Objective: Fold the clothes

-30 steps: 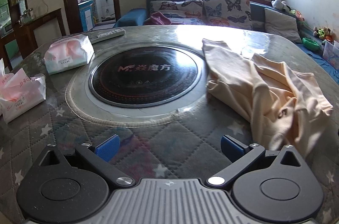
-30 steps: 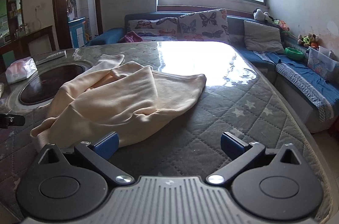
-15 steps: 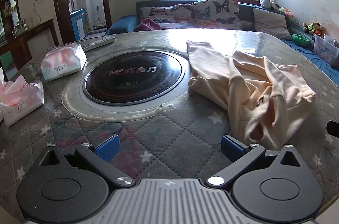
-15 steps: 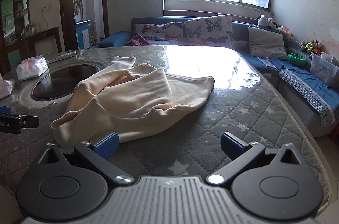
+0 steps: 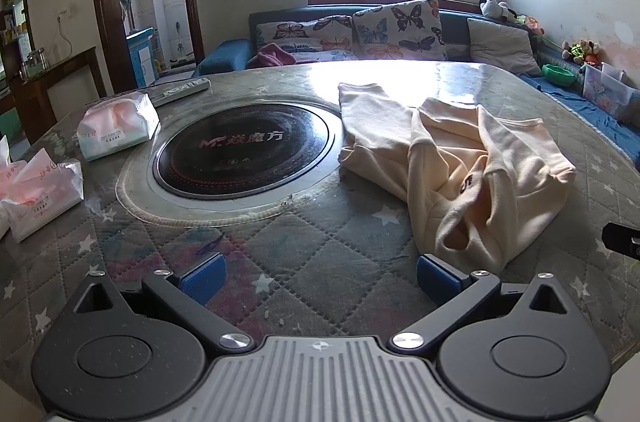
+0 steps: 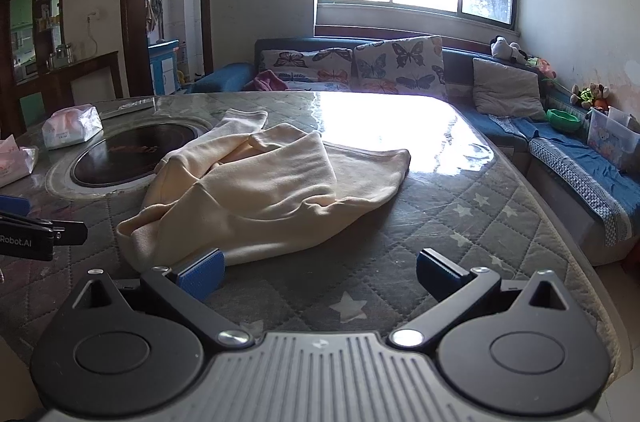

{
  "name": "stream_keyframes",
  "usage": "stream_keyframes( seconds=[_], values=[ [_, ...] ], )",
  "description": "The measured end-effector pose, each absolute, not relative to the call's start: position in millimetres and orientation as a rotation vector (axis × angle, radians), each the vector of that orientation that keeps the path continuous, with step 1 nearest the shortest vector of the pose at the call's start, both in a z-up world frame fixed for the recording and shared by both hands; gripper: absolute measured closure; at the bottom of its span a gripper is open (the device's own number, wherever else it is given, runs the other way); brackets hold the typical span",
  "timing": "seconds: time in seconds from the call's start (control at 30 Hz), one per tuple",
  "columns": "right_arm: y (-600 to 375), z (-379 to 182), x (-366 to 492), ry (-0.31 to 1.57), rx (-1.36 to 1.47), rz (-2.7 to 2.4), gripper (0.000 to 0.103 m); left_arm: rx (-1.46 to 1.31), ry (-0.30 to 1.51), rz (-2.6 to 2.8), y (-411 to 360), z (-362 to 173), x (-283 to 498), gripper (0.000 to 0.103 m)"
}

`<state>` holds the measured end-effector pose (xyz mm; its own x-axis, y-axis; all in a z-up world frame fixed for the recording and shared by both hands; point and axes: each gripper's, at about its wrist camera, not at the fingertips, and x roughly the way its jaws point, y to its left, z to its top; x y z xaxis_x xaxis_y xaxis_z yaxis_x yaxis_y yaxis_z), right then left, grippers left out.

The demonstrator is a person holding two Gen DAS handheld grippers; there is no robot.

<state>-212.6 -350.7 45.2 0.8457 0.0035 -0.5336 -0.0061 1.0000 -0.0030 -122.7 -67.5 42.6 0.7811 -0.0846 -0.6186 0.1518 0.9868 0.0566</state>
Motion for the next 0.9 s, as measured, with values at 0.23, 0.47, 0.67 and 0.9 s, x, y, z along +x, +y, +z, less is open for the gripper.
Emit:
stream_keyframes(
  seconds=[0.23,0.47,0.67,0.9],
  values=[
    [-345.9,46.2,-216.8,0.558,-0.013,0.021,0.000,0.111,0.654,-0.140,-70.8,43.4,-131.4,0.000],
    [-341.9,44.6,-220.6,0.563,-0.026,0.032,0.000,0.114,0.649,-0.149,-73.0,43.4,-137.6,0.000],
    [-341.0,44.1,-222.5,0.564,-0.026,0.036,0.000,0.125,0.654,-0.158,-77.7,41.5,-140.5,0.000],
    [-340.0,43.8,-223.2,0.565,-0.025,0.047,0.000,0.130,0.654,-0.161,-79.7,41.3,-143.1,0.000]
  ],
)
